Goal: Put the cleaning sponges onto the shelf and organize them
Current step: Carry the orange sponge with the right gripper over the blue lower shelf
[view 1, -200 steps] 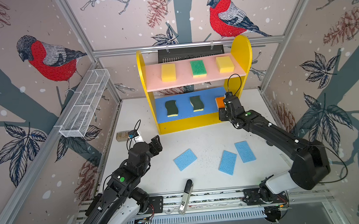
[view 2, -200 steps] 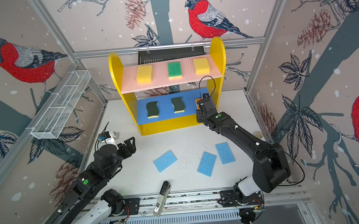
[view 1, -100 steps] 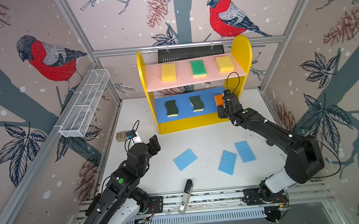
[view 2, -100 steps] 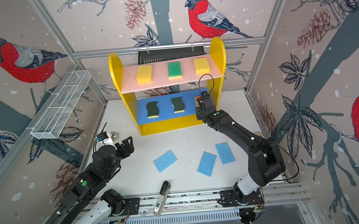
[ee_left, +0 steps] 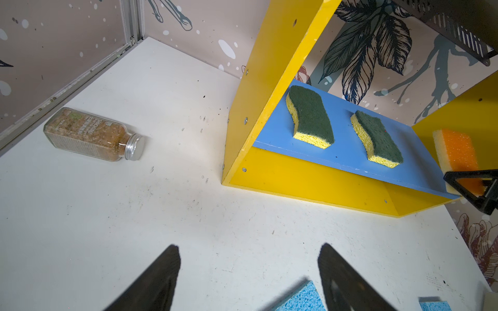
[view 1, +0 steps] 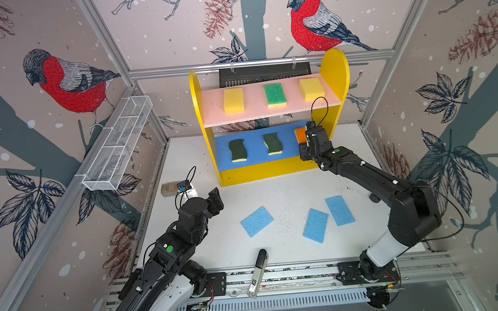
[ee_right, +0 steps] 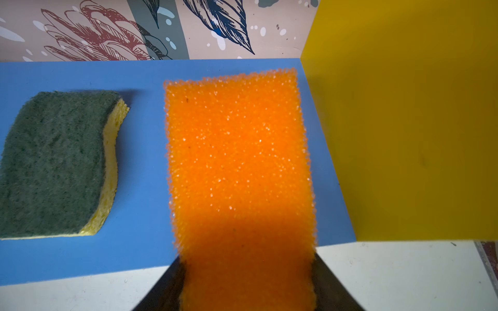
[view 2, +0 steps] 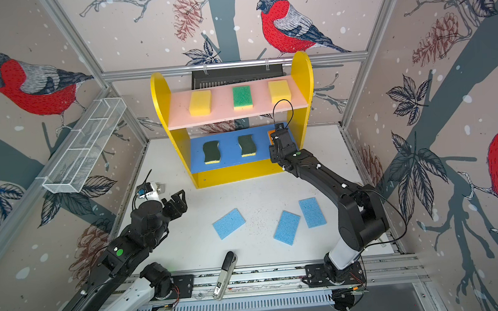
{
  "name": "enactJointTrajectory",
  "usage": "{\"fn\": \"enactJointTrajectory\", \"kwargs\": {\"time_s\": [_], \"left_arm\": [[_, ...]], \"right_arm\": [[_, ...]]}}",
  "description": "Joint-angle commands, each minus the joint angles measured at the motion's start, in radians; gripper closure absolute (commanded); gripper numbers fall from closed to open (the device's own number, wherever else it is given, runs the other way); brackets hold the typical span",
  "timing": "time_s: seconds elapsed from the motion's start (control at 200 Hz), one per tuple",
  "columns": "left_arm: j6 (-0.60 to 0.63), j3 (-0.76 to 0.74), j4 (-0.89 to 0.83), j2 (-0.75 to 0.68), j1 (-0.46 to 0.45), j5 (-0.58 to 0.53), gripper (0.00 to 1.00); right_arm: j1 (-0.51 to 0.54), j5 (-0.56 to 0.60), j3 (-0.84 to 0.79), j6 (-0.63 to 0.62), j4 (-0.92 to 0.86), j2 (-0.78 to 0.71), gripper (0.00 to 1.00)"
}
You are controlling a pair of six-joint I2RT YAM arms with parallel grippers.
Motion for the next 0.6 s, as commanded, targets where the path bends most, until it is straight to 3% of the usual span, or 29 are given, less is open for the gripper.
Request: {"fn": "enactJointTrajectory", "kwargs": {"time_s": [0.0, 0.59], "left_arm": [[0.009, -0.009, 0.047, -0.002, 0.001, -0.009, 0.19], [0.033, -0.015, 0.074, 0.035, 0.001, -0.041, 0.19]], "right_arm": [[-0.001, 0.021, 0.018, -0.012, 0.036, 0.015, 0.39], [-0.007, 0.048, 0.088, -0.027, 0.026, 0.115, 0.39]]}}
